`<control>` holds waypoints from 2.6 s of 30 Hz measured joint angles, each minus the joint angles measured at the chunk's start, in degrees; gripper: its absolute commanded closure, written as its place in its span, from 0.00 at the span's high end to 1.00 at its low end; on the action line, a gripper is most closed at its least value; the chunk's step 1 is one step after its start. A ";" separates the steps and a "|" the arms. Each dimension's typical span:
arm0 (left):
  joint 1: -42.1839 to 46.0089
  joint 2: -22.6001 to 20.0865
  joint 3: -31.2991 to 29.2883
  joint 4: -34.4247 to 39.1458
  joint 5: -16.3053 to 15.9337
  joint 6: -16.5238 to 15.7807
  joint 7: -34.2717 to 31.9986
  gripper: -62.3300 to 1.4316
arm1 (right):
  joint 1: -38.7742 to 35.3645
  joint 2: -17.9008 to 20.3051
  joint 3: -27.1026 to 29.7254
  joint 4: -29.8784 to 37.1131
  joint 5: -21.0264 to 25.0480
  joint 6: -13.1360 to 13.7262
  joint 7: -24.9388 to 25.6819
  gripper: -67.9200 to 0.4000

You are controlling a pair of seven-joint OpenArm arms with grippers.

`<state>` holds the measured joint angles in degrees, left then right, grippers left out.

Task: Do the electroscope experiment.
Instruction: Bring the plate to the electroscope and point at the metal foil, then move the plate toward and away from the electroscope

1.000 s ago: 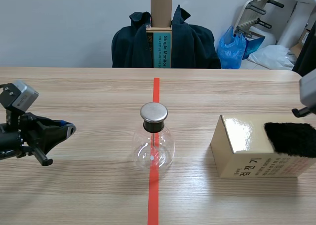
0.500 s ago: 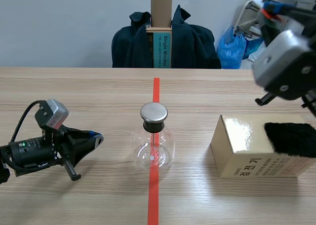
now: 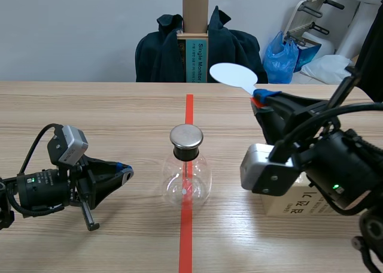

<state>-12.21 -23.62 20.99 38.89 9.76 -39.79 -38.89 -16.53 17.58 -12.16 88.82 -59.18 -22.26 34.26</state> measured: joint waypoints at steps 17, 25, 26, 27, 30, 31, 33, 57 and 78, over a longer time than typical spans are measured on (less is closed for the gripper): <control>0.00 0.92 0.37 0.00 6.62 0.00 -5.18 0.07 | 3.48 -4.87 -1.42 -8.96 -7.08 -2.62 4.33 0.02; 0.00 0.90 0.37 0.00 8.50 0.00 -6.84 0.07 | 2.21 -4.87 -1.42 -9.07 -7.48 -5.62 4.74 0.02; 0.00 0.90 0.37 0.00 8.50 0.00 -6.84 0.07 | 1.64 -4.85 -1.42 -9.07 -7.50 -5.66 4.72 0.02; 0.00 0.90 0.37 0.00 8.50 0.00 -6.82 0.07 | 1.20 -4.85 -1.42 -9.07 -7.52 -6.05 4.74 0.02; 0.00 0.90 0.37 0.00 9.11 0.00 -6.84 0.07 | 0.26 -4.85 -1.42 -9.07 -8.15 -6.05 4.76 0.02; 0.00 0.90 0.37 0.00 9.44 0.00 -6.86 0.07 | 0.15 -4.85 -1.42 -9.07 -8.20 -6.05 4.96 0.02; 0.00 0.92 0.37 0.00 9.81 0.00 -7.06 0.07 | 0.22 -4.87 -1.42 -9.07 -8.17 -6.10 5.14 0.02; 0.02 0.92 0.37 0.00 9.86 -0.02 -6.97 0.07 | 0.33 -4.85 -1.42 -9.07 -9.42 -6.10 15.47 0.02; 0.02 0.92 0.37 0.00 9.97 -0.02 -6.80 0.07 | 0.33 -4.85 -1.42 -9.07 -9.42 -6.08 2.51 0.02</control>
<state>-12.19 -22.70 21.37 38.89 19.73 -39.81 -45.69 -16.21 12.73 -13.58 79.75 -68.60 -28.34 36.77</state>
